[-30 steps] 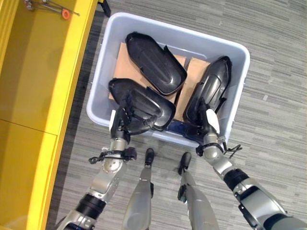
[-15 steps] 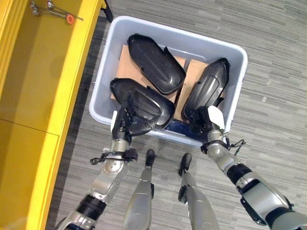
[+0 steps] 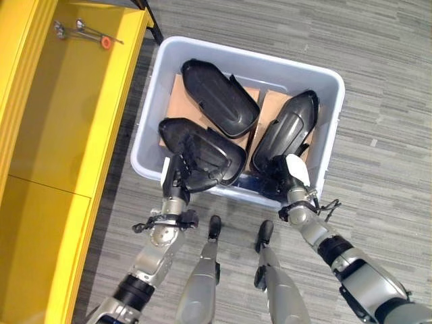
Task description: Move parts from the plastic box to the shelf.
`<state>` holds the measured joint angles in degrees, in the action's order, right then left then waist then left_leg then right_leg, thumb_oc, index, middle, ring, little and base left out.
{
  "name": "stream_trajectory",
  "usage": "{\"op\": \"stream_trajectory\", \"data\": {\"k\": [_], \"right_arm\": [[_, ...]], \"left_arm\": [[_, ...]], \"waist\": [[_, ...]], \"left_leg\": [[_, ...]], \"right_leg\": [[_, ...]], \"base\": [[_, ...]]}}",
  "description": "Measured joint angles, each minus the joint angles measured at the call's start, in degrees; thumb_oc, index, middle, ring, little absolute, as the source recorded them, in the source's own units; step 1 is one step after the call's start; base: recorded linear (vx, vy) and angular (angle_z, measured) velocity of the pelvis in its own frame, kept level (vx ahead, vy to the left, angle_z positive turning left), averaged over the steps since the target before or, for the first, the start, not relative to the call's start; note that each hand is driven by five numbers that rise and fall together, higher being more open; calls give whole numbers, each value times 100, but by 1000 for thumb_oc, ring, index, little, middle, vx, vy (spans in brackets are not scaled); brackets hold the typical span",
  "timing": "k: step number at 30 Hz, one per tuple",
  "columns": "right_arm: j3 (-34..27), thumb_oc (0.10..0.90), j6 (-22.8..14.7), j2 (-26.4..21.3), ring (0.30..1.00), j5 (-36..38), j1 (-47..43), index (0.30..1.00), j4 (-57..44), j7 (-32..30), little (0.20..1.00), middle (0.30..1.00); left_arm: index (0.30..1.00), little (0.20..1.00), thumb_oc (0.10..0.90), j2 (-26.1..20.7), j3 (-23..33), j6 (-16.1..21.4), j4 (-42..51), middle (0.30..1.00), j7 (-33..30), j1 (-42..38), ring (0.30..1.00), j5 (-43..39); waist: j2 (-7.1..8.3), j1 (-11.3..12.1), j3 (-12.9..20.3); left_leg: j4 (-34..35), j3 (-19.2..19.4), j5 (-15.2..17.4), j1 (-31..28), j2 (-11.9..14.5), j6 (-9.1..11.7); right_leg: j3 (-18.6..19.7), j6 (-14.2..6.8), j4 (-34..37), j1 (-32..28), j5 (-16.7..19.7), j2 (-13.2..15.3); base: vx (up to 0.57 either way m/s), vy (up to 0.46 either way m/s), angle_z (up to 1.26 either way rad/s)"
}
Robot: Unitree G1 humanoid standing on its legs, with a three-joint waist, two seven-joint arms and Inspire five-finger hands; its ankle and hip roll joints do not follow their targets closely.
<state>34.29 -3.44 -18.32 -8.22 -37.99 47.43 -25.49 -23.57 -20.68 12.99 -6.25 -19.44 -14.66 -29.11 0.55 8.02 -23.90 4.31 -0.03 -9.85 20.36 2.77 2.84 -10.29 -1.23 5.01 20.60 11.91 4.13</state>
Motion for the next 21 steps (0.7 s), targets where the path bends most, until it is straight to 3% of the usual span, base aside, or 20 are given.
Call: {"op": "stream_trajectory", "data": {"k": [6, 8, 16, 21], "right_arm": [[-15, 400, 96, -57, 300, 59, 251, 300, -456, 232, 300, 300], [-57, 400, 157, -311, 300, 51, 563, 300, -1190, 404, 300, 300], [-120, 400, 181, -675, 300, -33, 1059, 300, -2188, 563, 300, 300], [-397, 400, 178, -1066, 300, -334, 1277, 300, -2839, 641, 300, 300]], "left_arm": [[1000, 1000, 900, -10, 4, -1, -6, 1000, 1, 6, 1000, 0], [1000, 1000, 900, -31, 17, -8, -7, 1000, 10, 35, 1000, 2], [1000, 1000, 900, -38, 217, -22, -3, 1000, 39, 282, 1000, 6], [1000, 1000, 900, -61, 549, -50, 4, 1000, 216, 653, 1000, 13]], "waist": [[0, -12, 0], [2, -26, 1], [34, -192, 21], [182, -321, 152]], "left_leg": [[11, 46, 6, -191, -1, -6], [12, 87, 14, -327, 4, -18], [16, 154, 68, -583, 4, -33], [17, 183, 96, -708, 18, -31]], "right_leg": [[34, -3, 0, -173, 0, 1], [66, -6, 0, -290, 6, -3], [159, -23, 0, -506, 15, -6], [188, -36, 1, -614, 2, -17]], "base": [[0, -4, -1], [9, -17, -8], [3, -11, -5], [1, -7, -2]]}}
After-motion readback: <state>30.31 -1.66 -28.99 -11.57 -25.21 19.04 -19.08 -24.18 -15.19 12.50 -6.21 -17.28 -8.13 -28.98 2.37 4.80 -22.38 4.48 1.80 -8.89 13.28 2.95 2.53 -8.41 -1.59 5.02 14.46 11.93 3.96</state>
